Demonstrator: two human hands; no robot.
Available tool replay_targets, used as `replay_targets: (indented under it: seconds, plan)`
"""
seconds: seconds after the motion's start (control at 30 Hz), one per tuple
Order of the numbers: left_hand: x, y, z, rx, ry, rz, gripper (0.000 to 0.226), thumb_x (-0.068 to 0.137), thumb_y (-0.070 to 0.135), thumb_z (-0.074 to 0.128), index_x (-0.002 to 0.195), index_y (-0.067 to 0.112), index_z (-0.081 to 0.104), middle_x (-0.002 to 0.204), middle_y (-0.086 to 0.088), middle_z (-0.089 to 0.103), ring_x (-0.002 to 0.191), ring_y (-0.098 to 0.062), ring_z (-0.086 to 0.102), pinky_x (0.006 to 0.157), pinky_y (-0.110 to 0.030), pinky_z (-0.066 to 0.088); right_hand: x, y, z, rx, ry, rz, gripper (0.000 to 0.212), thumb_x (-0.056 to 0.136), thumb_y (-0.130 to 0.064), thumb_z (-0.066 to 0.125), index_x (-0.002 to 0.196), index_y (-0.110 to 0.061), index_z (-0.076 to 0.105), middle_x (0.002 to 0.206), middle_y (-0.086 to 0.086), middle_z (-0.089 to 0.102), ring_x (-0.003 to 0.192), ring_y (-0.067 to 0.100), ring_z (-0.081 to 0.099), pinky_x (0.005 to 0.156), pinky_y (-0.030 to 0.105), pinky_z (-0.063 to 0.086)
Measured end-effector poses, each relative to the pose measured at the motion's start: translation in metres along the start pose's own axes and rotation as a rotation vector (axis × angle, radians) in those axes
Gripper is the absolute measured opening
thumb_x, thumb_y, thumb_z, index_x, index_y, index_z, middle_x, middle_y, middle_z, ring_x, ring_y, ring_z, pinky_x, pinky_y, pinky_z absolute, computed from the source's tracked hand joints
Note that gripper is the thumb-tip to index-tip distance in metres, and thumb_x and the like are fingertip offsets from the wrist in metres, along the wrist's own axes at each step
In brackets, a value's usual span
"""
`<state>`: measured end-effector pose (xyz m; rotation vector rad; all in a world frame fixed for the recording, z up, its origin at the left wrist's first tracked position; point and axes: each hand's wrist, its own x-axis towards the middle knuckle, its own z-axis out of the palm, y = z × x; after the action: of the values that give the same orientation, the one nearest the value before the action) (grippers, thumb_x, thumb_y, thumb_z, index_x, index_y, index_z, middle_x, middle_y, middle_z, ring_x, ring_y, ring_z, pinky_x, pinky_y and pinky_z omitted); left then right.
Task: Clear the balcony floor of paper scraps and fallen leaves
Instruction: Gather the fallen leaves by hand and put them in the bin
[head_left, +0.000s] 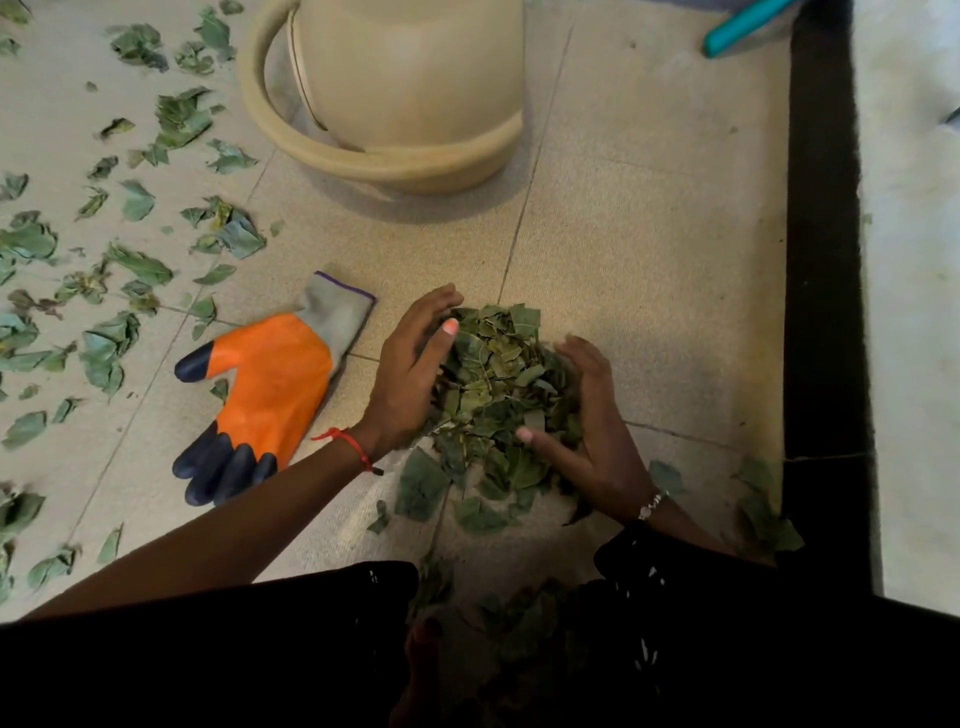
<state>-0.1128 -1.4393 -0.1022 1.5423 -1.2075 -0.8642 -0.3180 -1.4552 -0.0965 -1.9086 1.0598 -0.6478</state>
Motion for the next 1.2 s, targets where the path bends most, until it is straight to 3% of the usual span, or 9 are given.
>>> replay_targets:
  seconds: [0.07, 0.17, 0.27, 0.37, 0.47, 0.63, 0.83, 1.07, 1.2]
  plan:
    - [0.005, -0.004, -0.003, 0.026, -0.048, -0.031, 0.046, 0.093, 0.035, 0.041, 0.132, 0.011, 0.05, 0.142, -0.001, 0.044, 0.13, 0.0, 0.038, 0.104, -0.008, 0.029, -0.007, 0.005, 0.005, -0.138, 0.046, 0.036, 0.082, 0.076, -0.063, 0.05, 0.142, -0.021, 0.024, 0.15, 0.004, 0.019, 0.139, 0.01, 0.02, 0.109, 0.028, 0.028]
    - [0.001, -0.007, 0.005, 0.122, -0.069, -0.051, 0.062, 0.087, 0.051, 0.037, 0.137, 0.015, 0.046, 0.145, -0.001, 0.043, 0.136, -0.011, 0.034, 0.113, -0.027, 0.027, 0.003, 0.0, 0.018, -0.17, 0.14, 0.102, 0.075, 0.082, -0.064, 0.041, 0.142, -0.021, 0.028, 0.152, 0.007, 0.02, 0.14, 0.021, 0.023, 0.107, 0.047, 0.035]
    - [-0.011, -0.002, 0.028, 0.185, -0.033, -0.007, 0.062, 0.088, 0.051, 0.031, 0.134, 0.013, 0.049, 0.14, -0.003, 0.047, 0.133, -0.013, 0.037, 0.113, -0.033, 0.027, 0.021, -0.006, 0.033, -0.122, 0.205, 0.121, 0.067, 0.086, -0.061, 0.035, 0.141, -0.022, 0.035, 0.15, 0.006, 0.027, 0.138, 0.02, 0.029, 0.105, 0.049, 0.038]
    - [-0.015, 0.006, 0.05, -0.028, 0.043, -0.05, 0.05, 0.092, 0.044, 0.029, 0.124, 0.015, 0.054, 0.128, -0.003, 0.056, 0.122, -0.014, 0.049, 0.108, -0.034, 0.036, 0.034, -0.013, 0.046, 0.047, 0.255, 0.109, 0.056, 0.09, -0.049, 0.035, 0.134, -0.016, 0.046, 0.141, 0.004, 0.043, 0.131, 0.015, 0.039, 0.106, 0.041, 0.039]
    - [-0.01, 0.018, 0.063, -0.251, 0.121, -0.117, 0.039, 0.094, 0.036, 0.035, 0.117, 0.012, 0.055, 0.116, -0.005, 0.06, 0.109, -0.014, 0.057, 0.096, -0.029, 0.045, 0.044, -0.027, 0.056, 0.328, 0.371, 0.119, 0.041, 0.089, -0.037, 0.039, 0.117, -0.013, 0.056, 0.118, 0.004, 0.058, 0.11, 0.011, 0.054, 0.094, 0.024, 0.045]
    - [-0.001, 0.025, 0.061, -0.619, 0.251, -0.271, 0.028, 0.088, 0.029, 0.044, 0.1, 0.007, 0.057, 0.098, -0.009, 0.06, 0.095, -0.018, 0.057, 0.086, -0.028, 0.047, 0.063, -0.048, 0.064, 0.77, 0.549, 0.375, 0.009, 0.086, -0.017, 0.057, 0.089, -0.013, 0.064, 0.091, 0.007, 0.065, 0.088, 0.015, 0.061, 0.078, 0.024, 0.049]
    - [0.008, 0.035, 0.049, -1.036, 0.253, -0.492, 0.029, 0.099, 0.018, 0.036, 0.084, 0.01, 0.059, 0.074, 0.0, 0.067, 0.07, -0.01, 0.064, 0.067, -0.02, 0.053, 0.071, -0.065, 0.061, 1.014, 0.591, 0.543, 0.02, 0.086, -0.005, 0.06, 0.07, -0.011, 0.07, 0.069, 0.005, 0.068, 0.073, 0.02, 0.064, 0.068, 0.027, 0.053]
    - [0.015, 0.045, 0.048, -1.033, 0.308, -0.495, 0.016, 0.094, 0.008, 0.042, 0.083, 0.011, 0.053, 0.08, -0.006, 0.056, 0.076, -0.019, 0.056, 0.073, -0.029, 0.046, 0.078, -0.07, 0.053, 0.968, 0.632, 0.529, 0.013, 0.083, -0.001, 0.064, 0.084, -0.014, 0.066, 0.073, 0.004, 0.064, 0.069, 0.013, 0.062, 0.063, 0.023, 0.051]
    - [0.018, 0.047, 0.048, -0.99, 0.312, -0.489, 0.02, 0.094, 0.005, 0.042, 0.1, 0.018, 0.056, 0.083, -0.008, 0.059, 0.075, -0.018, 0.059, 0.068, -0.028, 0.048, 0.082, -0.067, 0.054, 1.0, 0.632, 0.591, 0.01, 0.084, -0.003, 0.063, 0.089, -0.007, 0.071, 0.095, 0.017, 0.069, 0.09, 0.026, 0.067, 0.079, 0.031, 0.055]
